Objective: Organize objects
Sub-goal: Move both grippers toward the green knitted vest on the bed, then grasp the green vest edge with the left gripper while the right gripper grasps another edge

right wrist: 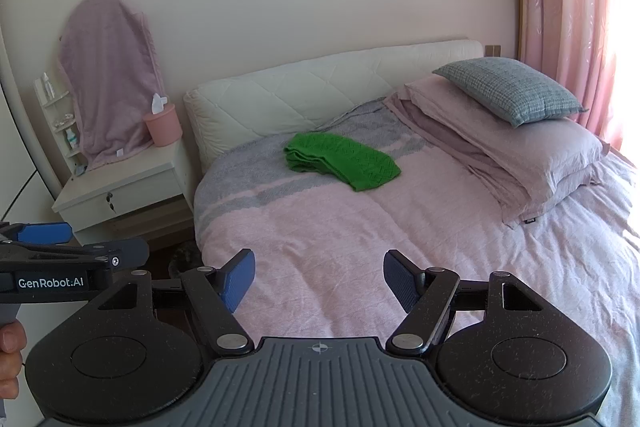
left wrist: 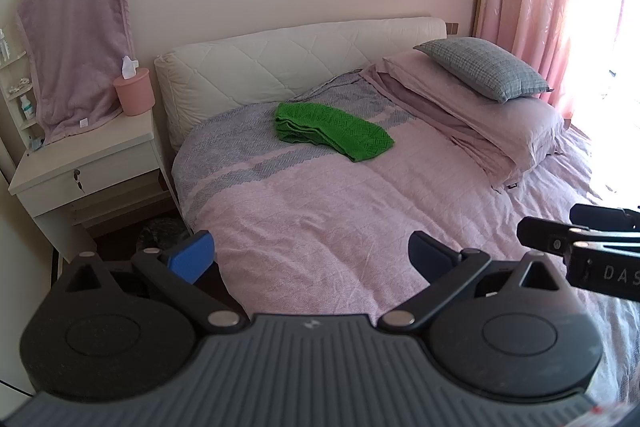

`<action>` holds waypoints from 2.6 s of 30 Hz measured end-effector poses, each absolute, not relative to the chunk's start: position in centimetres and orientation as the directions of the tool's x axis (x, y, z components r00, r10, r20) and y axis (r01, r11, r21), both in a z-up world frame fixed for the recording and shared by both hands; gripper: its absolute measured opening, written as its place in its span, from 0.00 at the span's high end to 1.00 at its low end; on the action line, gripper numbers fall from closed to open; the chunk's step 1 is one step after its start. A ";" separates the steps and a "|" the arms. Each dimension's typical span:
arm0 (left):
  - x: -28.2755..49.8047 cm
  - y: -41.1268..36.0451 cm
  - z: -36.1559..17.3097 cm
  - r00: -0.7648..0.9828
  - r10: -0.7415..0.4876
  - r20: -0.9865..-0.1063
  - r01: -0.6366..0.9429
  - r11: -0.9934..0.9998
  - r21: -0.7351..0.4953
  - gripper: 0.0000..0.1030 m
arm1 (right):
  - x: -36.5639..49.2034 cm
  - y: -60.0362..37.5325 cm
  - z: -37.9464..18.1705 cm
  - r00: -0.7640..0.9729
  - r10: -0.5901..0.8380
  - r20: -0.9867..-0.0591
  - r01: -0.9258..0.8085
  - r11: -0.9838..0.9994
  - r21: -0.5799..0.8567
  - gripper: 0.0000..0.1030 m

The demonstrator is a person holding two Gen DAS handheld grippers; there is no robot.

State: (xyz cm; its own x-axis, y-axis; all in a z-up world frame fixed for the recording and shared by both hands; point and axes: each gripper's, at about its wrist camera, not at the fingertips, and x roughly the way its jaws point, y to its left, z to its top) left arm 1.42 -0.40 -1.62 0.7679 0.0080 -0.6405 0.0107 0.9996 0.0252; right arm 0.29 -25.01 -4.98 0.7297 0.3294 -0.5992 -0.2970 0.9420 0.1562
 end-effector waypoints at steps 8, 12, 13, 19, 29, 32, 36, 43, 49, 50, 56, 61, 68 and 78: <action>1.9 -0.6 -1.7 0.761 0.015 -0.649 0.012 0.999 0.037 0.01 | 1.0 -24.8 -5.0 0.721 0.338 -0.605 -0.300 0.939 0.166 0.34; 2.5 -0.5 -1.8 0.757 0.012 -0.653 0.018 0.999 0.039 0.01 | 1.5 -24.8 -5.1 0.719 0.334 -0.610 -0.293 0.941 0.170 0.34; 2.6 -0.5 -1.9 0.756 0.011 -0.654 0.019 0.999 0.039 0.01 | 1.6 -24.8 -5.1 0.718 0.333 -0.611 -0.292 0.941 0.171 0.34; 4.4 0.1 -2.1 0.745 0.003 -0.667 0.031 0.999 0.040 0.01 | 2.7 -24.6 -5.3 0.717 0.323 -0.618 -0.278 0.945 0.173 0.34; 11.1 2.0 -4.1 0.709 -0.020 -0.705 0.067 0.997 0.039 0.01 | 8.0 -22.9 -6.6 0.711 0.293 -0.639 -0.231 0.956 0.182 0.34; 14.7 2.9 -5.2 0.690 -0.038 -0.723 0.093 0.995 0.036 0.01 | 10.8 -21.7 -7.5 0.700 0.279 -0.658 -0.209 0.960 0.185 0.34; 20.4 4.2 -7.1 0.651 -0.063 -0.756 0.128 0.991 0.028 0.01 | 15.5 -20.3 -9.3 0.675 0.272 -0.686 -0.176 0.962 0.209 0.34; 32.4 6.6 -11.3 0.591 -0.105 -0.800 0.204 0.979 0.022 0.02 | 25.4 -17.3 -13.1 0.654 0.250 -0.714 -0.131 0.967 0.219 0.34; 41.2 8.3 -14.6 0.583 -0.133 -0.801 0.275 0.961 0.041 0.08 | 33.7 -15.1 -17.4 0.640 0.229 -0.733 -0.105 0.972 0.212 0.34; 42.9 8.8 -15.2 0.584 -0.139 -0.800 0.287 0.957 0.043 0.09 | 34.9 -14.9 -18.1 0.641 0.226 -0.733 -0.108 0.973 0.206 0.34; 52.6 10.5 -19.6 0.571 -0.150 -0.807 0.288 0.957 0.027 0.13 | 43.2 -13.9 -23.2 0.630 0.196 -0.751 -0.092 0.980 0.179 0.34; 60.1 11.3 -23.7 0.543 -0.153 -0.826 0.281 0.960 0.007 0.18 | 49.9 -14.0 -27.7 0.611 0.153 -0.777 -0.025 0.984 0.175 0.34; 69.1 11.3 -28.6 0.541 -0.161 -0.825 0.256 0.966 -0.021 0.18 | 58.0 -15.5 -33.6 0.586 0.124 -0.801 0.072 0.976 0.204 0.34; 78.4 11.2 -33.5 0.545 -0.176 -0.820 0.168 0.981 -0.099 0.18 | 64.0 -20.4 -41.9 0.587 0.176 -0.790 0.328 0.841 0.431 0.34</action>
